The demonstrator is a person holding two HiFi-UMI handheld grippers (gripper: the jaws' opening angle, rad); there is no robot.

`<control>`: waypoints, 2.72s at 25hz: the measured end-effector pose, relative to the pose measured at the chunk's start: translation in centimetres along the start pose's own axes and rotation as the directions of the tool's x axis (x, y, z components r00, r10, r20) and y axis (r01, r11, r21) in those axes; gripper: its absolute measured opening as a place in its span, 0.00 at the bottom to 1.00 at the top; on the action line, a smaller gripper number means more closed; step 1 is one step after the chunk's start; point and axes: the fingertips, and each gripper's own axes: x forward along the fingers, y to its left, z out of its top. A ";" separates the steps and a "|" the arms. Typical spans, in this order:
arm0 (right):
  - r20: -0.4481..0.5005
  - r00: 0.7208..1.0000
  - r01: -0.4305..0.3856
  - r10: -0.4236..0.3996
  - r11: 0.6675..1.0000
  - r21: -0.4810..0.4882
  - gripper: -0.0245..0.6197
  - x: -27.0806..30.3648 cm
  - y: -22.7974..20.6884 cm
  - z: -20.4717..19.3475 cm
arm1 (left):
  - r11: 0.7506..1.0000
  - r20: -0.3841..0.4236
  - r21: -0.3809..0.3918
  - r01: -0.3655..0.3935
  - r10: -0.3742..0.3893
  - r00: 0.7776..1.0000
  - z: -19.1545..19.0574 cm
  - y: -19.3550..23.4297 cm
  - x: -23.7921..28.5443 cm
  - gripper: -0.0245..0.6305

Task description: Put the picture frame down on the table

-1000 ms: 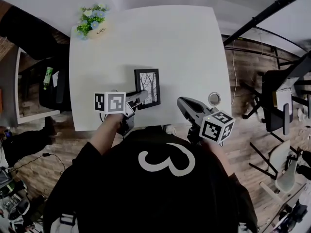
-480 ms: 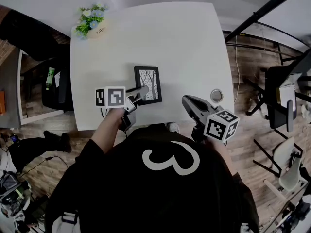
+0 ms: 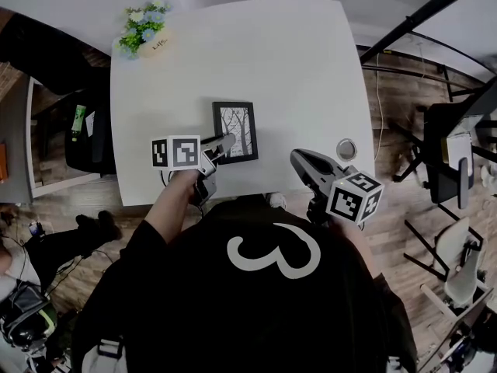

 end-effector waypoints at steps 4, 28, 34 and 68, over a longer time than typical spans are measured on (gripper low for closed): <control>-0.007 1.000 -0.002 0.002 1.000 -0.004 0.08 0.1 0.2 -0.1 | 1.000 -0.004 0.011 -0.014 0.014 1.000 -0.1 0.4 0.0 0.12; -0.020 1.000 0.009 -0.009 1.000 0.016 0.08 1.0 1.5 -1.3 | 0.992 -0.004 0.085 -0.090 0.090 0.996 -1.3 2.2 0.3 0.22; -0.004 1.000 0.017 -0.017 1.000 0.017 0.08 1.9 2.4 -1.4 | 0.979 -0.021 0.151 -0.135 0.140 0.990 -1.5 2.3 0.2 0.25; -0.021 1.000 -0.015 0.015 1.000 -0.019 0.08 0.4 4.4 -3.5 | 0.948 0.078 0.204 -0.244 0.233 0.969 -1.2 4.1 -1.7 0.39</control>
